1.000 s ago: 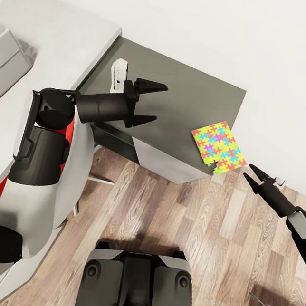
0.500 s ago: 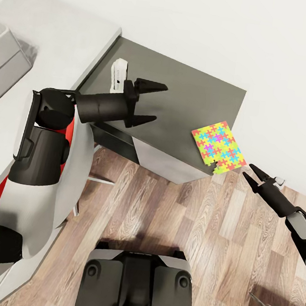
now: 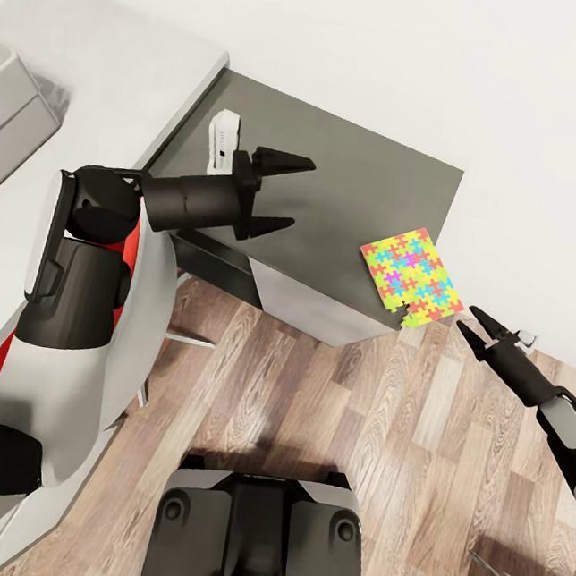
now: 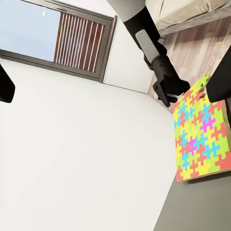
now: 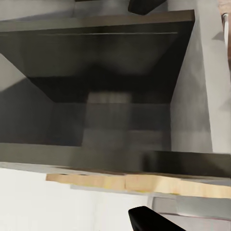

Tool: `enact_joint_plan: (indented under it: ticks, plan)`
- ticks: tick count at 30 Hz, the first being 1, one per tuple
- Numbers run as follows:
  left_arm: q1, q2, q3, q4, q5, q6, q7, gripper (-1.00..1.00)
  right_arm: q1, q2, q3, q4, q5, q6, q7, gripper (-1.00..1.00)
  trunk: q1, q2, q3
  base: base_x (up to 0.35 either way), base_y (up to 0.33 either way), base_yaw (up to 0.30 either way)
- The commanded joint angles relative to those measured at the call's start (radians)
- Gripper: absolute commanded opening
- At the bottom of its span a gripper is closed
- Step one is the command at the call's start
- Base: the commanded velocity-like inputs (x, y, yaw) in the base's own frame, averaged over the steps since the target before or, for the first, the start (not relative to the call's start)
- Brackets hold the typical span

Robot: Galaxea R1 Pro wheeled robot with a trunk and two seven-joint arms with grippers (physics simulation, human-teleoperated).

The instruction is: Put all the toys in the child's room - the three board games (two on the bed and one on the table), the two jigsaw puzzles on the table, and the tennis ball on the table - inside the toy box on the table in the child's room.

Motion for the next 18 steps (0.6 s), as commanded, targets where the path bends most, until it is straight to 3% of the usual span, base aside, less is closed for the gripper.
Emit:
enact_joint_plan:
  ticks: [1,12,18]
  plan:
    - [-0.001,-0.001,0.001,0.000,0.009,0.001,0.010,1.00,-0.001,-0.001,0.006,0.001,-0.010,0.006,0.002,1.00,0.001,-0.002,-0.001,0.000,0.000,0.000]
    - [-0.001,0.000,0.001,0.000,0.009,0.001,0.010,1.00,-0.002,-0.001,0.004,-0.003,-0.010,0.006,0.002,1.00,0.001,-0.002,-0.001,0.000,0.000,0.011]
    - [-0.001,0.000,0.001,0.000,0.009,0.001,0.010,1.00,-0.002,-0.001,0.004,-0.003,-0.010,0.007,0.002,1.00,0.001,-0.002,-0.001,0.000,0.000,0.136]
